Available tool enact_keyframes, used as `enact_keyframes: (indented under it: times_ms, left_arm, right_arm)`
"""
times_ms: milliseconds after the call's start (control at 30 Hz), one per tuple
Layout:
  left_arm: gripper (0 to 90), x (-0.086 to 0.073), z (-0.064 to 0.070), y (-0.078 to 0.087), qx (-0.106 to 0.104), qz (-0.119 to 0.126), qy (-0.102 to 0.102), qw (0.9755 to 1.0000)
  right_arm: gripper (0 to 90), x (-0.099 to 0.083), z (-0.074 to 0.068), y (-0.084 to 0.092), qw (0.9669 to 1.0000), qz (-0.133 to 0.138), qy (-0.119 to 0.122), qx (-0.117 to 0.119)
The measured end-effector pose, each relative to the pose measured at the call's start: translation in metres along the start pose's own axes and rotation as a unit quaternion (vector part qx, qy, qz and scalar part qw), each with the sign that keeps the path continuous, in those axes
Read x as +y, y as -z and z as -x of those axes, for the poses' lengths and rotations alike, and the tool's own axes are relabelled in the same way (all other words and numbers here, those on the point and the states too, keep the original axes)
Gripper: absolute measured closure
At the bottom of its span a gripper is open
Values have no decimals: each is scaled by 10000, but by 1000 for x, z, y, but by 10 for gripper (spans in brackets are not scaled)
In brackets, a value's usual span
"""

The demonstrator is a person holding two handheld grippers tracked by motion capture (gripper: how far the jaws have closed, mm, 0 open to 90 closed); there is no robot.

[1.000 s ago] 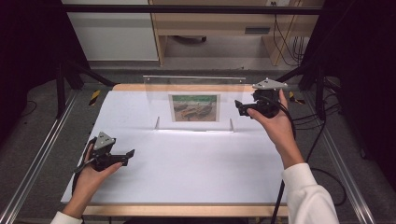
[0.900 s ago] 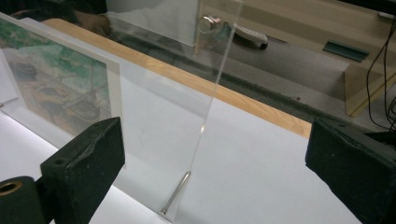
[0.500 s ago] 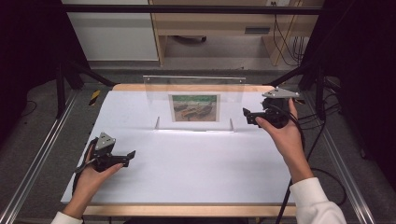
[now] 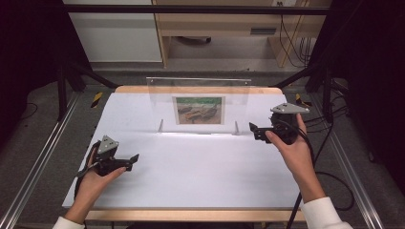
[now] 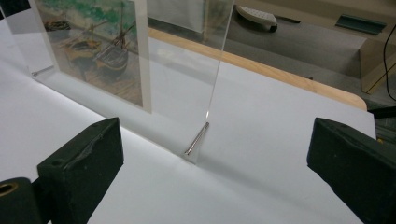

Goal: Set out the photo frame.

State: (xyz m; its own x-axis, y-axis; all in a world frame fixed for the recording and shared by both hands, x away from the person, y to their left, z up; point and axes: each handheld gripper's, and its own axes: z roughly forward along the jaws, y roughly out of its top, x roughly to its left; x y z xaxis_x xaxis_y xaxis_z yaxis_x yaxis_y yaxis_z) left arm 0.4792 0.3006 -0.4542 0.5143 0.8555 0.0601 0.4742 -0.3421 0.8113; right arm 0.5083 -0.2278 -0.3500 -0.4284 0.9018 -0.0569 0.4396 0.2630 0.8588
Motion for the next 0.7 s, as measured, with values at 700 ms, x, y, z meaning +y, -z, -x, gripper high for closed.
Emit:
enact_keyframes:
  times_ms: [700]
  left_arm:
    - [44,0,1,0,-2,-12,-20,10000]
  right_arm:
    - [43,-42,-8,13,9995,-317,-41,82]
